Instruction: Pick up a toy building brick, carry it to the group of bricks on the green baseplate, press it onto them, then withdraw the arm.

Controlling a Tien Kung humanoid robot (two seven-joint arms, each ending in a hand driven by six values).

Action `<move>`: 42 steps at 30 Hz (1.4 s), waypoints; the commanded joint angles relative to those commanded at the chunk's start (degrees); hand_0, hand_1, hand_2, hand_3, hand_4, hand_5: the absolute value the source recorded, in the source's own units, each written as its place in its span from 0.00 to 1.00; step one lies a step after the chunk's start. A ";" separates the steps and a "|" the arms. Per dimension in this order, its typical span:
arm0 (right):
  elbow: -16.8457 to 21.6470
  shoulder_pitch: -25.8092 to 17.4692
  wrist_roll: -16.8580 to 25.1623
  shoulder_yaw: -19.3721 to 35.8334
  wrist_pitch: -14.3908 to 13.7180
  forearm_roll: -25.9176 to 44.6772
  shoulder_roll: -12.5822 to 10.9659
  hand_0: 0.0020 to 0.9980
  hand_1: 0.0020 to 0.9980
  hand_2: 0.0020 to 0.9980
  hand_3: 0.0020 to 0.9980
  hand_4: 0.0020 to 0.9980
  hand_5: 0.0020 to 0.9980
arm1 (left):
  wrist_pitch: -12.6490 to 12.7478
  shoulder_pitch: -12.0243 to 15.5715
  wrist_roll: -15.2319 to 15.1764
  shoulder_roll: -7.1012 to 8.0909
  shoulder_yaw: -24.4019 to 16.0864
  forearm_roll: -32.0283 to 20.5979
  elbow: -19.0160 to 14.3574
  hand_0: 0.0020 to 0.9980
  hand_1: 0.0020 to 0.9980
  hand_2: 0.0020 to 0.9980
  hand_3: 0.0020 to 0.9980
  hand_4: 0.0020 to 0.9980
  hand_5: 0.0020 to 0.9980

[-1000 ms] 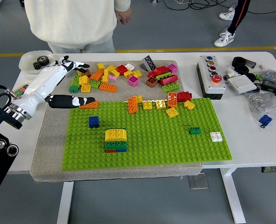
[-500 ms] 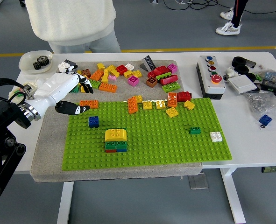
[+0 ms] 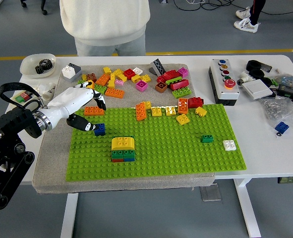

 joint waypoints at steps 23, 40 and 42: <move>0.00 0.03 0.16 -0.48 0.42 0.00 -0.12 0.75 0.65 0.73 0.63 0.89 0.48 | 0.70 -4.48 0.91 -1.65 0.88 0.00 4.64 1.00 0.78 0.49 0.50 0.55 0.00; 0.00 0.13 0.08 -0.05 0.38 0.00 -0.19 0.75 0.65 0.73 0.63 0.89 0.48 | -4.95 -5.30 1.23 -1.81 1.57 0.00 5.23 1.00 0.80 0.58 0.60 0.66 0.00; 0.00 0.16 0.08 -0.05 0.38 0.00 -0.20 0.75 0.65 0.73 0.63 0.89 0.48 | -5.17 -5.47 1.37 -1.98 1.73 0.00 5.68 1.00 0.80 0.58 0.60 0.66 0.00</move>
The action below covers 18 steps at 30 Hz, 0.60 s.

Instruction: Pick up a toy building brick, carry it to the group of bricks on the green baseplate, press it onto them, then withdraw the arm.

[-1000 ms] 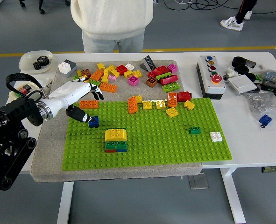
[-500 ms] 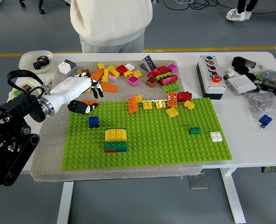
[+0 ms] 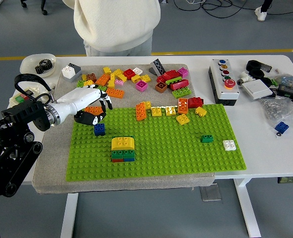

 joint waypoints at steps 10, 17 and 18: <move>0.00 -0.06 -0.05 0.17 -0.05 0.00 -0.04 0.75 0.65 0.73 0.63 0.90 0.49 | -0.67 -0.26 -0.07 -0.66 0.17 0.00 2.58 1.00 0.81 0.64 0.65 0.80 0.06; 0.00 -0.08 -0.08 0.32 -0.13 0.00 -0.06 0.75 0.65 0.73 0.63 0.90 0.49 | -0.81 -0.10 0.05 -0.65 -0.27 0.00 3.81 1.00 0.81 0.65 0.65 0.81 0.07; 0.00 -0.08 -0.07 0.32 -0.15 0.00 -0.07 0.75 0.65 0.73 0.63 0.90 0.49 | -0.86 -0.05 0.15 -0.70 -0.32 0.00 3.97 1.00 0.81 0.65 0.65 0.81 0.07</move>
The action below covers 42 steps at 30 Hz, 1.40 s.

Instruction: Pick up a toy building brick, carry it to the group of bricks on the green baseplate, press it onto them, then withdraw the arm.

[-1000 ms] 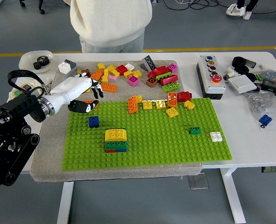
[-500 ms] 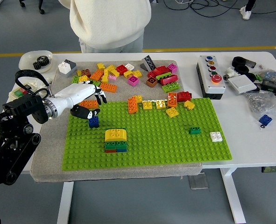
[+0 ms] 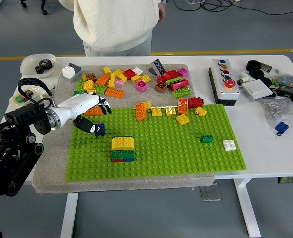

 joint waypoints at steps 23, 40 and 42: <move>0.00 -0.09 0.06 -0.36 0.11 0.00 0.03 0.75 0.65 0.73 0.63 0.90 0.49 | -0.95 0.55 0.95 -0.83 -0.62 0.00 3.02 1.00 0.82 0.66 0.65 0.87 0.12; 0.00 -0.12 0.13 -0.53 0.14 0.00 0.01 0.75 0.65 0.73 0.63 0.90 0.48 | 0.25 0.38 1.43 -1.06 -0.63 0.00 4.57 1.00 0.81 0.64 0.63 0.85 0.13; 0.00 -0.10 0.14 -0.49 0.13 0.00 0.00 0.75 0.65 0.73 0.63 0.90 0.48 | 0.32 0.44 1.50 -1.11 -0.62 0.00 4.68 1.00 0.81 0.64 0.63 0.85 0.13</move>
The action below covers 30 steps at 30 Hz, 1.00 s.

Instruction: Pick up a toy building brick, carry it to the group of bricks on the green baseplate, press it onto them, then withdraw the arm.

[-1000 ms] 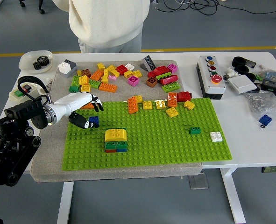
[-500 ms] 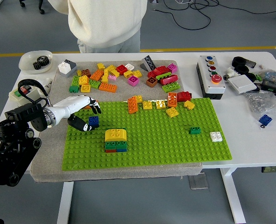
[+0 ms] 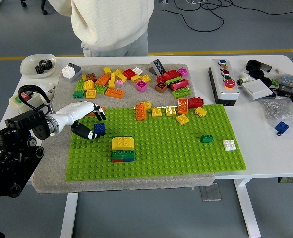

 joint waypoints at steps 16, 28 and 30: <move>0.00 0.04 -0.02 0.30 -0.11 0.00 -0.02 0.75 0.65 0.73 0.63 0.90 0.48 | 0.69 0.12 0.28 -0.14 -0.34 0.00 0.78 1.00 0.80 0.59 0.58 0.79 0.09; 0.00 0.12 0.01 0.33 -0.16 0.00 -0.03 0.75 0.65 0.73 0.63 0.90 0.48 | 0.44 0.26 0.31 -0.35 -0.01 0.00 1.20 1.00 0.80 0.60 0.59 0.80 0.10; 0.00 0.10 0.01 0.35 -0.15 0.00 -0.03 0.75 0.65 0.73 0.63 0.90 0.48 | 0.42 0.31 0.31 -0.40 0.09 0.00 1.34 1.00 0.80 0.60 0.59 0.80 0.10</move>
